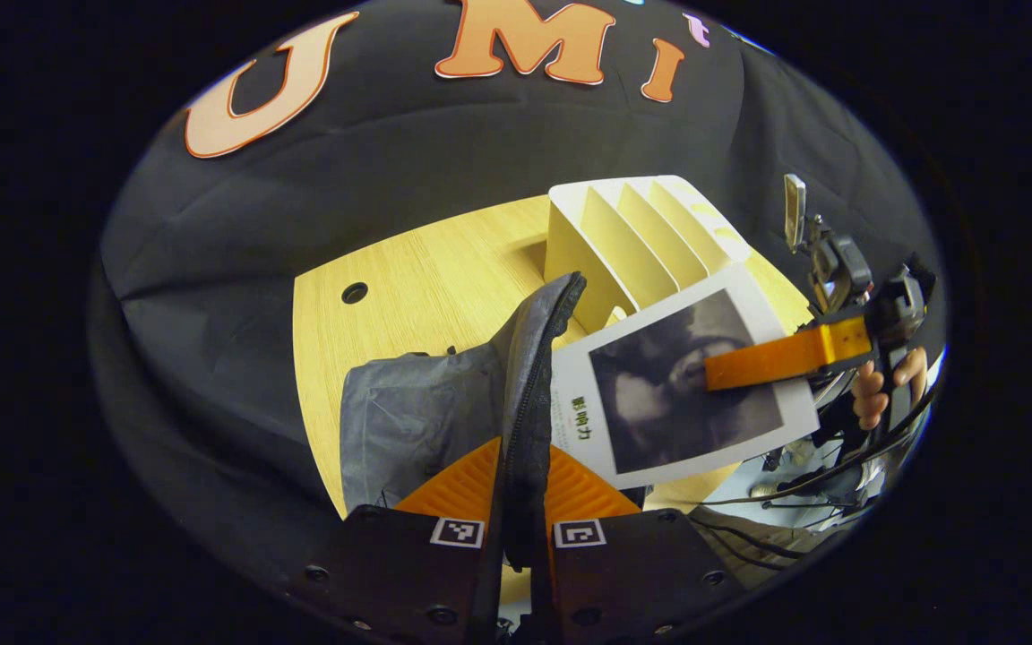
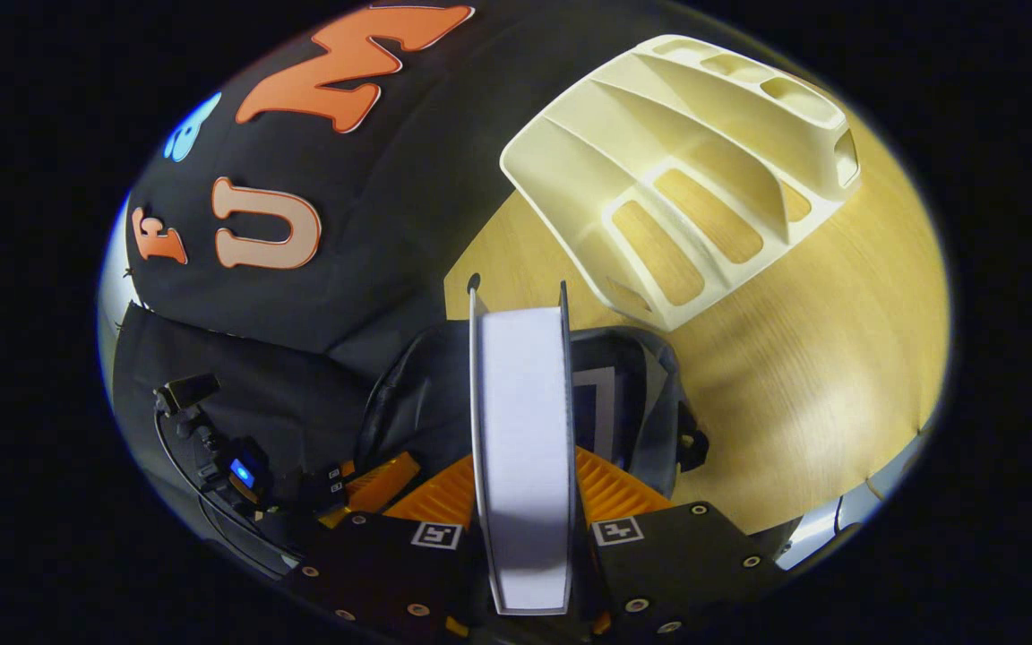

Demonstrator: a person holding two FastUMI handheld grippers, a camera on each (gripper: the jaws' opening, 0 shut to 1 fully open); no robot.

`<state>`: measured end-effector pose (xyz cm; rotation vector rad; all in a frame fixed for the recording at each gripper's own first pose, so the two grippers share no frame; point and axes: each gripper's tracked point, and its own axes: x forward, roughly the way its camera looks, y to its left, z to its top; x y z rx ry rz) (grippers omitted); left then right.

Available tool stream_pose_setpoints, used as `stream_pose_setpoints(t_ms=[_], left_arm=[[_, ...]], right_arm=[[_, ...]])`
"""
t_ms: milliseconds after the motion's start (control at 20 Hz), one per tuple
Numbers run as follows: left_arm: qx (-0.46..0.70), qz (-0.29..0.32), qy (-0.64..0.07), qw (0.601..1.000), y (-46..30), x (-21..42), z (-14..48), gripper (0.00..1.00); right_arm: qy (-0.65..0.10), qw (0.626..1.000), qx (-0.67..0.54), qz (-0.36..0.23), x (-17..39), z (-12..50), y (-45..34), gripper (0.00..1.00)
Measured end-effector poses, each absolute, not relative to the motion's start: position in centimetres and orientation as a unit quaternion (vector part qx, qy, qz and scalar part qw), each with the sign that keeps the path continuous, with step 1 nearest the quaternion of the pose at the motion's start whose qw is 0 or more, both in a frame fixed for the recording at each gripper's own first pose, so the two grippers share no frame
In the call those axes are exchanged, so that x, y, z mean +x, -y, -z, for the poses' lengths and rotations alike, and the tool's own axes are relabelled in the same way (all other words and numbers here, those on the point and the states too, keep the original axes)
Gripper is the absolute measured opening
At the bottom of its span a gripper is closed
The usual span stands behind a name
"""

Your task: Open the schoolbag, grab two books from the bookshelf and put them into the schoolbag.

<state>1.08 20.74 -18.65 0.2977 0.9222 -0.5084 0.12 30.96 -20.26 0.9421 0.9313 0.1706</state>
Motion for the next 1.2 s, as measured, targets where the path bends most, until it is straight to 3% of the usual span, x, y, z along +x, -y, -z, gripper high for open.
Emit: stream_pose_setpoints(t_ms=[1200], left_arm=[[0.147, 0.320, -0.400, 0.846, -15.6, -0.7, 15.9, 0.14]], right_arm=[[-0.385, 0.731, 0.537, -0.168, 4.4, 27.0, -39.2, 0.37]])
